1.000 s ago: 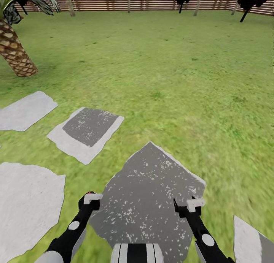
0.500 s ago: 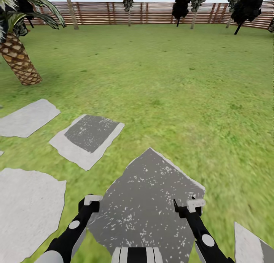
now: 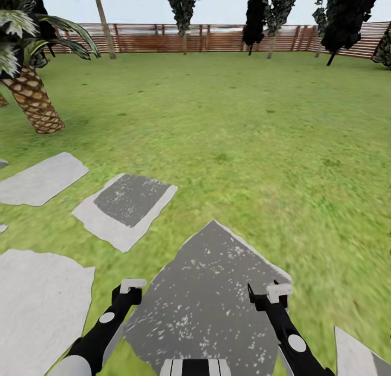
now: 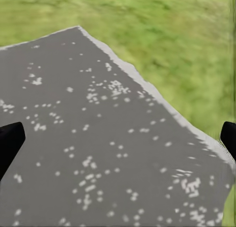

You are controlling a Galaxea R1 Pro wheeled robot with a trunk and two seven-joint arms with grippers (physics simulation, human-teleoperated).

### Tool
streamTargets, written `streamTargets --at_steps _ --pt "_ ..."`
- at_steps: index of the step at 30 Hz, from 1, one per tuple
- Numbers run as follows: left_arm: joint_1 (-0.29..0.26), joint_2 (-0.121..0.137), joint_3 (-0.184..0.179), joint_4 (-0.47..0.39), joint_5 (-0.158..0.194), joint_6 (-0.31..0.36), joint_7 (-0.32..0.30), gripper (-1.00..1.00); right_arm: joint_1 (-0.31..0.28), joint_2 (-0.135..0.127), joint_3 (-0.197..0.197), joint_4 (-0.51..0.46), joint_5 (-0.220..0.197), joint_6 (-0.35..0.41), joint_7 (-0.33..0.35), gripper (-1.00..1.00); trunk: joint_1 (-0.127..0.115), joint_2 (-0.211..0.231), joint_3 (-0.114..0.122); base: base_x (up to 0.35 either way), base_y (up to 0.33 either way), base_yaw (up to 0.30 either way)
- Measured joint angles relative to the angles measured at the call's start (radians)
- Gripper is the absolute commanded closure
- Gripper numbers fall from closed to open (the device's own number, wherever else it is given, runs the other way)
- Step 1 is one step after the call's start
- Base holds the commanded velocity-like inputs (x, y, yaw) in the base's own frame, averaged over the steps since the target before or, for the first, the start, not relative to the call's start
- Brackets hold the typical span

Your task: In the garden, pick up the pesticide atomizer on the floor and spray pesticide onto both trees until each tree trunk is fully covered.

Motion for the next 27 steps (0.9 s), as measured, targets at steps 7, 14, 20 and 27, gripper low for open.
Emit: streamTargets --at_steps 7,14,20,27 --pt "0.000 0.000 0.000 0.000 0.000 0.000 0.000 1.00 0.000 0.000 0.000 0.002 -0.002 0.000 0.000 -1.00 -0.003 0.002 0.031 0.000 0.000 -0.252" --pt "0.001 0.000 0.000 -0.001 0.000 -0.001 0.000 1.00 0.000 0.000 0.000 0.001 -0.002 0.000 0.000 -1.00 -0.020 0.030 0.059 0.000 0.000 -0.280" --pt "0.000 0.000 0.000 -0.001 0.000 -0.002 0.000 1.00 0.000 0.000 0.000 0.002 -0.002 0.000 0.000 -1.00 -0.043 0.072 0.082 0.000 0.000 -0.281" --pt "0.001 0.000 0.001 -0.001 0.000 -0.001 0.000 1.00 0.000 0.000 -0.001 0.002 -0.002 0.000 0.000 -1.00 -0.070 0.121 0.111 0.000 0.000 -0.278"
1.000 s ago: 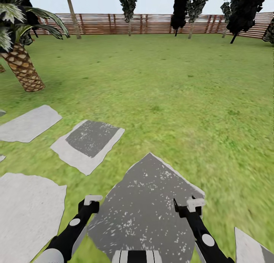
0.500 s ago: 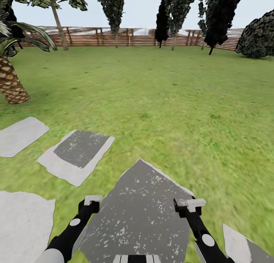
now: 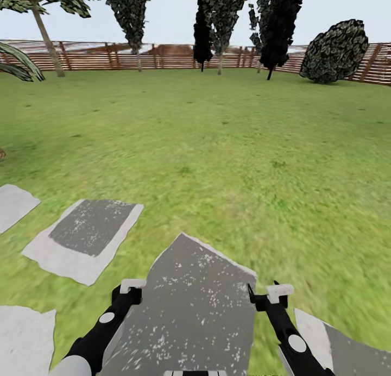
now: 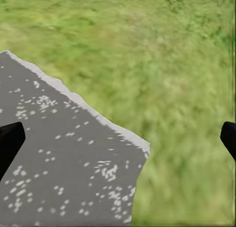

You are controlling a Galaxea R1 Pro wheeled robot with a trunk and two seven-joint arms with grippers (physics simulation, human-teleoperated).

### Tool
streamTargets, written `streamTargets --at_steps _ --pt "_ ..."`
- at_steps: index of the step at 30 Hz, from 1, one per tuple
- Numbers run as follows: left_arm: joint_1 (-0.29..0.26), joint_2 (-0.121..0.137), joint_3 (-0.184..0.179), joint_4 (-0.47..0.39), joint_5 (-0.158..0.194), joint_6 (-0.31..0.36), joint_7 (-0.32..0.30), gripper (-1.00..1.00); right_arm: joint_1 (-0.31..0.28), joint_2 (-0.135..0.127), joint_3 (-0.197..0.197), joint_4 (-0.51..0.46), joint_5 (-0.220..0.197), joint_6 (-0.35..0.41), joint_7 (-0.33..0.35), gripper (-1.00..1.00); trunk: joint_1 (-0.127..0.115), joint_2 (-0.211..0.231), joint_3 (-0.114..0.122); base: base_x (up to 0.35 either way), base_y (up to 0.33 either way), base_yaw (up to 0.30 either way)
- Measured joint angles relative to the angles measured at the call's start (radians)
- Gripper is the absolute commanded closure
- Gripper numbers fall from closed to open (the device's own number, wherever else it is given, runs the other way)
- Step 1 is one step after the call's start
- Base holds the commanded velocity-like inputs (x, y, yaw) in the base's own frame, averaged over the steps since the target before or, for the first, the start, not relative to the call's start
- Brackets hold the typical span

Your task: In the garden, pick up the pesticide atomizer on the floor and spray pesticide onto both trees until each tree trunk is fully covered.

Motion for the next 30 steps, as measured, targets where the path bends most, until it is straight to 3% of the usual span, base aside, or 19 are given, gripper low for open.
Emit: streamTargets --at_steps 25,30 --pt "0.001 -0.001 -0.001 0.000 0.000 -0.002 0.000 1.00 0.001 0.000 0.000 0.001 0.000 0.000 0.000 -1.00 -0.096 0.175 0.101 0.000 0.000 -0.275" --pt "0.001 -0.001 -0.001 0.000 0.000 -0.004 0.001 1.00 0.001 0.000 0.000 0.001 0.000 0.000 0.000 -1.00 -0.096 0.175 0.106 0.000 0.000 -0.273"
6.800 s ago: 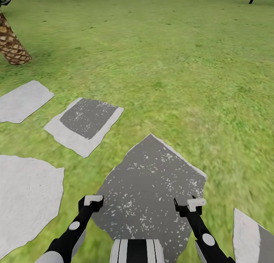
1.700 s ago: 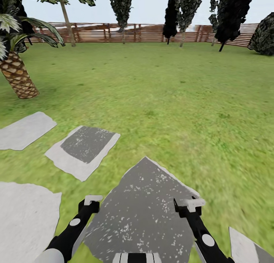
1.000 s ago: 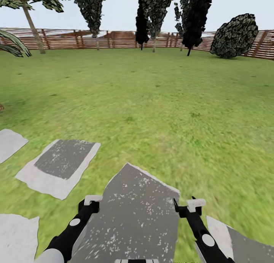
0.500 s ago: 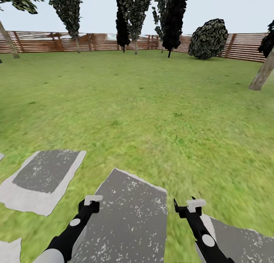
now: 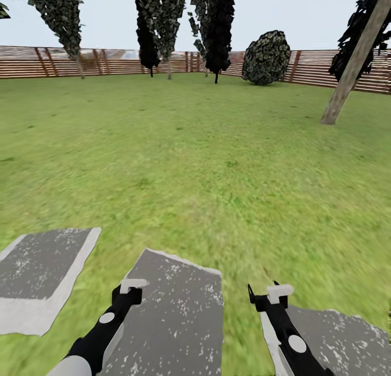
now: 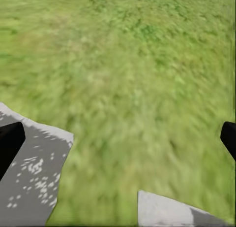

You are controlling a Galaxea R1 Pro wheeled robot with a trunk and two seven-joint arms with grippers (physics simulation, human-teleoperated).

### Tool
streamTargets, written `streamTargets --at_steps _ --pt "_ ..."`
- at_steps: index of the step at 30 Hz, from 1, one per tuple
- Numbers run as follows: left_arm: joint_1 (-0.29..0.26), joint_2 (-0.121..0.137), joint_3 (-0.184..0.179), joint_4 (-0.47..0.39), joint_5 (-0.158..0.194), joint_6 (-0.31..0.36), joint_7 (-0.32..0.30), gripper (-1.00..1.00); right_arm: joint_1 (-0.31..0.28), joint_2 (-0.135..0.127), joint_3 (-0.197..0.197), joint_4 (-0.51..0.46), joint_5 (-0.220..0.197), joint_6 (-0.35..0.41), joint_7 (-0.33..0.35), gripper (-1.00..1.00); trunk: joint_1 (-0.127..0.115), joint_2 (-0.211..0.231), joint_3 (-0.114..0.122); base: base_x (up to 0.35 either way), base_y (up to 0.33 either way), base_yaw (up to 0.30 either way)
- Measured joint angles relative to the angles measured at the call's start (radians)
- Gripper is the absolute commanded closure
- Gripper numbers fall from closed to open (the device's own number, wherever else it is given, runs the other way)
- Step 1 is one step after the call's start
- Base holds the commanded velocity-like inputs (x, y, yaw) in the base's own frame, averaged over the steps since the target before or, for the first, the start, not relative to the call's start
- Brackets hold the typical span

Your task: In the garden, pick up the pesticide atomizer on the floor and spray pesticide onto both trees until each tree trunk is fully covered.

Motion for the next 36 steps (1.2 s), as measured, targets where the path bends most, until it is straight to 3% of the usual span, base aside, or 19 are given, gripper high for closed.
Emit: streamTargets --at_steps 28,36 --pt "0.003 0.000 0.000 -0.002 0.000 -0.006 -0.001 1.00 0.000 0.000 -0.001 0.001 0.000 0.000 0.000 -1.00 0.000 0.000 0.026 0.000 0.000 -0.273" --pt "0.009 -0.001 0.000 -0.066 -0.002 -0.004 0.000 1.00 0.000 0.000 -0.001 -0.001 0.000 0.000 0.000 -1.00 0.000 0.000 0.033 0.000 0.000 -0.273"
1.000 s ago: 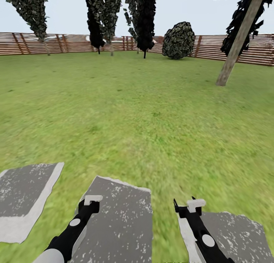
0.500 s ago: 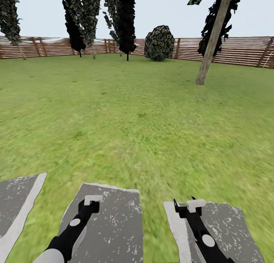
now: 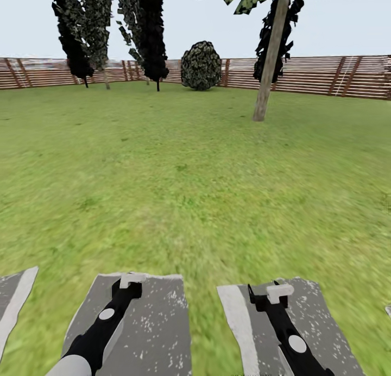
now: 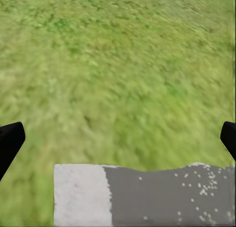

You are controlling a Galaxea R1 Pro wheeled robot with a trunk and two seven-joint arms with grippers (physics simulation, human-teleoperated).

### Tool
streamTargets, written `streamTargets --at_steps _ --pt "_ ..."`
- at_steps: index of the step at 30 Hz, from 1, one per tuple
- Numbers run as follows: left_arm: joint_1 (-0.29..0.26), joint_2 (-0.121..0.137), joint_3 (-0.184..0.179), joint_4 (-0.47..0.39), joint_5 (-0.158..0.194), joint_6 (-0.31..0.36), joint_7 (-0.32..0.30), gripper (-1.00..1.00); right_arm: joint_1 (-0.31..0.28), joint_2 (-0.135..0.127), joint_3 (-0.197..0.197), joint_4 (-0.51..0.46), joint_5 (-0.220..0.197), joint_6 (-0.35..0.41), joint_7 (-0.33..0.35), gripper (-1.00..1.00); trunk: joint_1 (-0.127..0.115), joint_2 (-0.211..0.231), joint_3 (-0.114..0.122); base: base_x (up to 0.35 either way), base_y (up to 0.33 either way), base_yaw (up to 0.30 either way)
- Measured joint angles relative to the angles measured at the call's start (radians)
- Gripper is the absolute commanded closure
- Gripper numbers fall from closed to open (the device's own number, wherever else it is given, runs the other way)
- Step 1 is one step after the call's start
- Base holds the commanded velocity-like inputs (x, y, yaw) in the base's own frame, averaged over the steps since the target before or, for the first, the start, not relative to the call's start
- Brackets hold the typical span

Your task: In the garden, pick up the pesticide atomizer on the floor and spray pesticide onto both trees until each tree trunk is fully covered.

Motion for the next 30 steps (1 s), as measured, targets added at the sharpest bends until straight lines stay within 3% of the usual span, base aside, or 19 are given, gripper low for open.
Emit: streamTargets --at_steps 6,9,13,18,25,30 --pt "0.000 0.002 0.004 0.005 -0.003 0.006 0.011 1.00 0.000 0.000 0.000 -0.001 0.000 0.000 0.000 -1.00 0.000 0.000 0.005 0.000 0.000 -0.273" --pt "-0.006 0.003 0.005 0.011 0.000 0.018 0.062 1.00 0.000 0.000 -0.001 -0.002 0.000 0.000 0.000 -1.00 0.000 0.000 0.008 0.000 0.000 -0.273" --pt "-0.011 0.005 0.006 0.013 0.002 0.082 0.098 1.00 0.000 0.000 -0.001 -0.002 0.000 0.000 0.000 -1.00 0.000 0.000 0.011 0.000 0.000 -0.272" --pt "-0.011 0.010 0.006 0.012 0.008 0.116 0.104 1.00 0.000 0.000 0.000 0.000 0.000 0.000 0.000 -1.00 0.000 0.000 0.015 0.000 0.000 -0.273" --pt "-0.003 0.010 0.005 -0.003 0.010 0.108 0.099 1.00 0.000 0.000 0.000 0.001 0.000 0.000 0.000 -1.00 0.000 0.000 0.021 0.001 0.000 -0.272" --pt "-0.003 0.010 0.005 -0.004 0.010 0.108 0.092 1.00 0.000 0.000 0.000 0.002 0.000 0.000 0.000 -1.00 -0.001 0.000 0.025 0.256 0.000 -0.272"
